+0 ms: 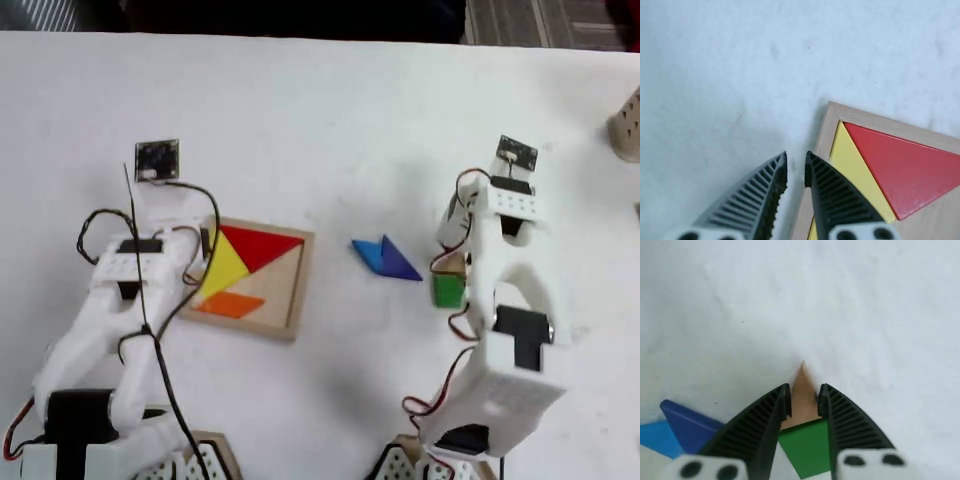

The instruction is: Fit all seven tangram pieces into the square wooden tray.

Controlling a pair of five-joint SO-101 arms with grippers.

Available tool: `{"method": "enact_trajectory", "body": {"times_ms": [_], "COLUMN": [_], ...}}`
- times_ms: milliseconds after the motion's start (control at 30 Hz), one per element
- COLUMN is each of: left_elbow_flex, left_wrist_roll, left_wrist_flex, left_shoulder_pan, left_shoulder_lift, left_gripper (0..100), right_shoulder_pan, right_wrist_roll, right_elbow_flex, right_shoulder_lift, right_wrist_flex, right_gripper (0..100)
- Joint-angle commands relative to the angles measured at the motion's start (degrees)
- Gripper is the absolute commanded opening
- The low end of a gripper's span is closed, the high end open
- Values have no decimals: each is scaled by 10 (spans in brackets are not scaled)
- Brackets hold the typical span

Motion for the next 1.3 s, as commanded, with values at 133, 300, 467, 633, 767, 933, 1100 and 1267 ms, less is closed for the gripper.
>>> {"method": "enact_trajectory", "body": {"times_ms": [133,300,467,633,767,933,1100,1267], "left_elbow_flex": [-23,-22,-17,-17,-17,-17,-17,-17], "left_wrist_roll": [-4,-4,-4,-4,-4,-4,-4,-4], "left_wrist_flex": [-8,-8,-7,-7,-7,-7,-7,-7], "left_shoulder_pan": [0,1,-2,-2,-3,-3,-3,-3], "left_shoulder_lift": [0,0,-1,-1,-1,0,0,0], "left_gripper": [80,80,80,80,80,80,80,80], "right_shoulder_pan": [3,21,25,49,49,-7,-91,-102], "right_wrist_roll": [13,13,69,83,83,84,112,117], "right_elbow_flex": [84,135,178,184,186,188,188,184], "right_shoulder_lift": [-125,-164,-147,-114,-107,-107,-106,-111], "right_wrist_flex": [-30,-30,-44,-65,-63,-40,-29,-27], "right_gripper": [93,155,142,91,62,19,18,21]}}
